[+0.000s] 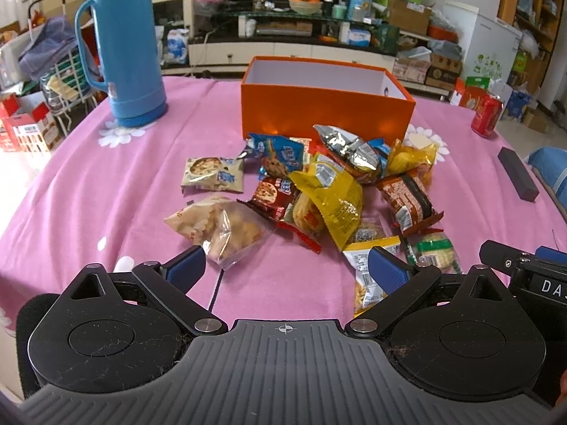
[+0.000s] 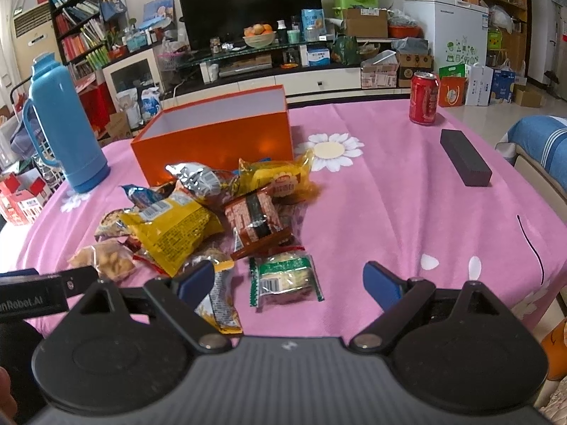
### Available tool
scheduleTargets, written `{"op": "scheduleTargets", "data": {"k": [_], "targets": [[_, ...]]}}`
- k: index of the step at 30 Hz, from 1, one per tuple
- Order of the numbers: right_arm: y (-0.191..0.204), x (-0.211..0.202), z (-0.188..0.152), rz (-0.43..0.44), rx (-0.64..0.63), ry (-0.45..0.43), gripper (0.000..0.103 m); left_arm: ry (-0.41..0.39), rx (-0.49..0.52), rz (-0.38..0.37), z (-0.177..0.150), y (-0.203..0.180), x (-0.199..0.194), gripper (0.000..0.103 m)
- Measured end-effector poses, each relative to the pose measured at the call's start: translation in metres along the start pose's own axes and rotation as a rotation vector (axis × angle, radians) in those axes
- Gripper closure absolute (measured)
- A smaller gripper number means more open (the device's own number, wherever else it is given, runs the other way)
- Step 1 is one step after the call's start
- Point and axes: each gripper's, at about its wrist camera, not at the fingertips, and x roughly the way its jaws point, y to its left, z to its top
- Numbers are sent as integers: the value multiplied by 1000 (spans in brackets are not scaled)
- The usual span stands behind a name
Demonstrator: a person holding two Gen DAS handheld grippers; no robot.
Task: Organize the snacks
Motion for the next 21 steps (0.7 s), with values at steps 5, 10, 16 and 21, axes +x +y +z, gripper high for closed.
{"op": "scheduleTargets", "data": {"k": [5, 10, 16, 21], "targets": [[1, 5, 0, -2, -3, 11, 12, 12, -9, 4, 1, 3, 5, 27], [2, 8, -2, -4, -12, 22, 12, 24, -14, 6, 1, 6, 9, 27], [3, 7, -2, -29, -25, 10, 12, 26, -14, 9, -1, 6, 10, 27], [4, 3, 0, -37, -36, -5, 12, 23, -15, 10, -1, 7, 9, 27]]}}
